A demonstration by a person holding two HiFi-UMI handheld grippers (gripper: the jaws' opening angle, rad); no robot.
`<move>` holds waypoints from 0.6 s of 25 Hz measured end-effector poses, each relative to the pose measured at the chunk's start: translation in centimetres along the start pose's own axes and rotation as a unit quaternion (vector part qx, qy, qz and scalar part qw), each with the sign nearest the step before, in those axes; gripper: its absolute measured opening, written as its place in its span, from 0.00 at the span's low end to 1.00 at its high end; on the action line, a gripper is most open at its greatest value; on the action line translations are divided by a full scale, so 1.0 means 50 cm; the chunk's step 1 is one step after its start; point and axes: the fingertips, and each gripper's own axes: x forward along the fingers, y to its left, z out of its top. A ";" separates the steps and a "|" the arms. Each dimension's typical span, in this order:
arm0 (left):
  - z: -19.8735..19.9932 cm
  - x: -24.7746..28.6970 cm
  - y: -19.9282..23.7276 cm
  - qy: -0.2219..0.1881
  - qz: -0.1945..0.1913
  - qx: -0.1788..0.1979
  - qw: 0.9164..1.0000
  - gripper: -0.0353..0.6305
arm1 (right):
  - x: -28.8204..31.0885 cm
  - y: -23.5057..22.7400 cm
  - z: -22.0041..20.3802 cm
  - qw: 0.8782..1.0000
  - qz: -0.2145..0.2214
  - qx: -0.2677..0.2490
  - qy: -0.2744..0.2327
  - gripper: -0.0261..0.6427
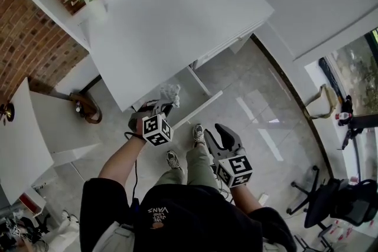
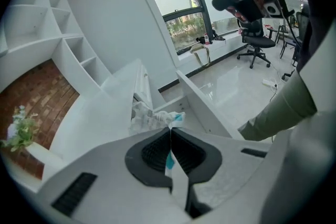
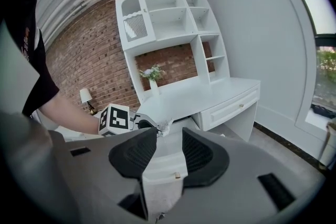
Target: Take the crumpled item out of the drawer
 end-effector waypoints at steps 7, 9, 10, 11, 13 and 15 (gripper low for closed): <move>0.046 -0.099 -0.004 -0.053 0.031 -0.030 0.998 0.07 | -0.035 0.030 0.008 1.000 -0.012 -0.003 -0.016 0.26; 0.057 -0.127 -0.007 -0.066 0.039 -0.039 0.996 0.07 | -0.044 0.036 0.008 1.000 -0.014 -0.004 -0.020 0.26; 0.061 -0.141 -0.009 -0.072 0.043 -0.044 0.996 0.07 | -0.048 0.040 0.007 1.000 -0.015 -0.004 -0.022 0.26; 0.064 -0.155 -0.011 -0.077 0.047 -0.049 0.995 0.07 | -0.053 0.044 0.008 1.000 -0.017 -0.003 -0.025 0.26; 0.071 -0.185 -0.014 -0.088 0.054 -0.060 0.993 0.07 | -0.060 0.052 0.010 0.999 -0.018 -0.003 -0.030 0.26; 0.079 -0.214 -0.019 -0.099 0.061 -0.071 0.991 0.07 | -0.065 0.062 0.012 0.999 -0.017 -0.005 -0.033 0.26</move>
